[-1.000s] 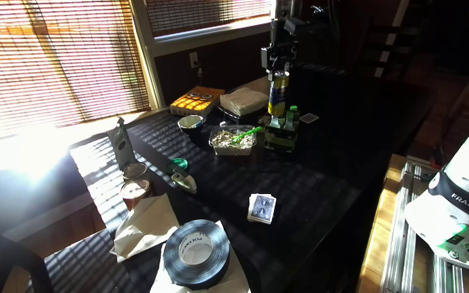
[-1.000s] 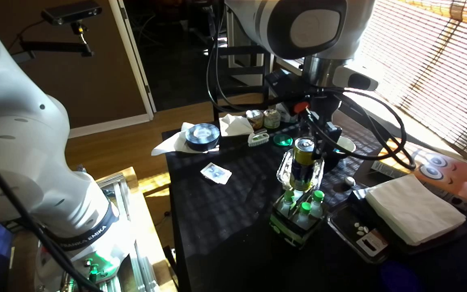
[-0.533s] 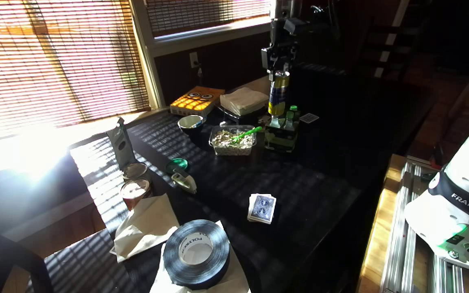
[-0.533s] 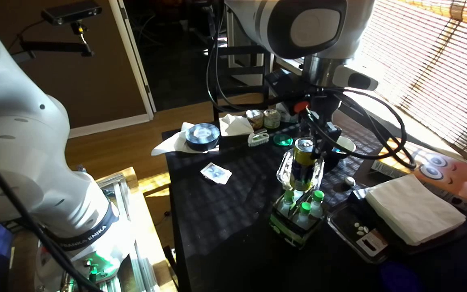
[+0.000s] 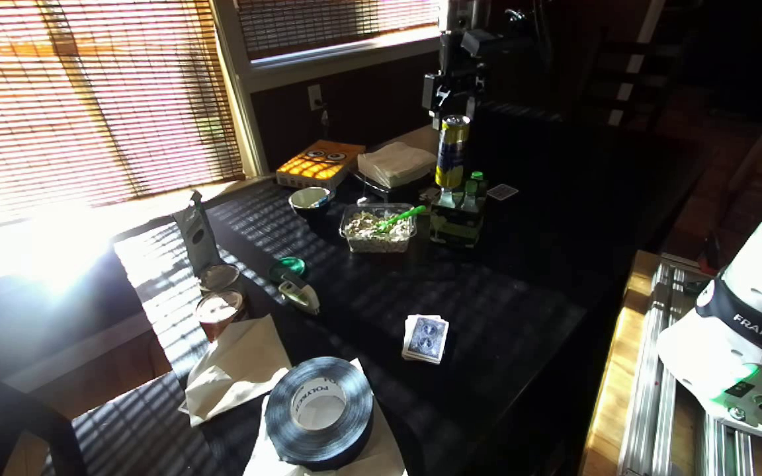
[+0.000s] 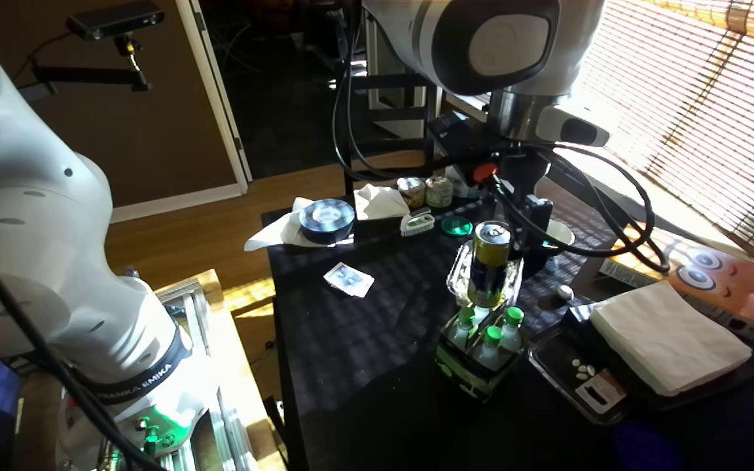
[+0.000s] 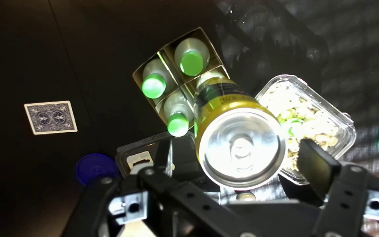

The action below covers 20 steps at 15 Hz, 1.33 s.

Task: Put the can on one bottle

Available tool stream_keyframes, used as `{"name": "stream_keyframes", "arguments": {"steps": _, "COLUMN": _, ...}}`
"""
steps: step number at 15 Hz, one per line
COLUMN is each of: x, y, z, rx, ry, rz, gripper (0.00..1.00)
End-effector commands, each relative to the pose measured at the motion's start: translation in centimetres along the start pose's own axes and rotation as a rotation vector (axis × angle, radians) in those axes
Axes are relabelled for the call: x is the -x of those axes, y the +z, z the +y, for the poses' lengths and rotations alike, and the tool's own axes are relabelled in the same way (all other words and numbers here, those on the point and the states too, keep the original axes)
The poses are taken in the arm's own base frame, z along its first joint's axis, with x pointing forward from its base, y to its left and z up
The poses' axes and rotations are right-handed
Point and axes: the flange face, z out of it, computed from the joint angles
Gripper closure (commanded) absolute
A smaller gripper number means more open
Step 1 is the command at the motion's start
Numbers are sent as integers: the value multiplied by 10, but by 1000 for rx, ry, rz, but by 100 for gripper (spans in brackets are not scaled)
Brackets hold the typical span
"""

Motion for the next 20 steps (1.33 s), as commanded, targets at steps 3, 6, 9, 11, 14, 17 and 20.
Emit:
{"name": "stream_keyframes", "arguments": {"steps": 3, "x": -2, "y": -6, "z": -2, "rx": 24, "ry": 13, "rz": -10, "gripper": 0}}
{"name": "stream_keyframes", "arguments": {"steps": 6, "x": -4, "y": -18, "z": 1, "rx": 29, "ry": 16, "rz": 14, "gripper": 0}}
{"name": "stream_keyframes", "arguments": {"steps": 9, "x": -7, "y": -33, "z": 2, "rx": 41, "ry": 16, "rz": 45, "gripper": 0}}
{"name": "stream_keyframes", "arguments": {"steps": 11, "x": -8, "y": -44, "z": 2, "rx": 39, "ry": 11, "rz": 66, "gripper": 0}}
{"name": "stream_keyframes", "arguments": {"steps": 14, "x": -10, "y": -66, "z": 1, "rx": 9, "ry": 2, "rz": 102, "gripper": 0}}
{"name": "stream_keyframes", "arguments": {"steps": 17, "x": -8, "y": -91, "z": 1, "rx": -61, "ry": -31, "rz": 161, "gripper": 0}}
{"name": "stream_keyframes", "arguments": {"steps": 20, "x": 0, "y": -116, "z": -3, "rx": -184, "ry": -106, "rz": 247, "gripper": 0}}
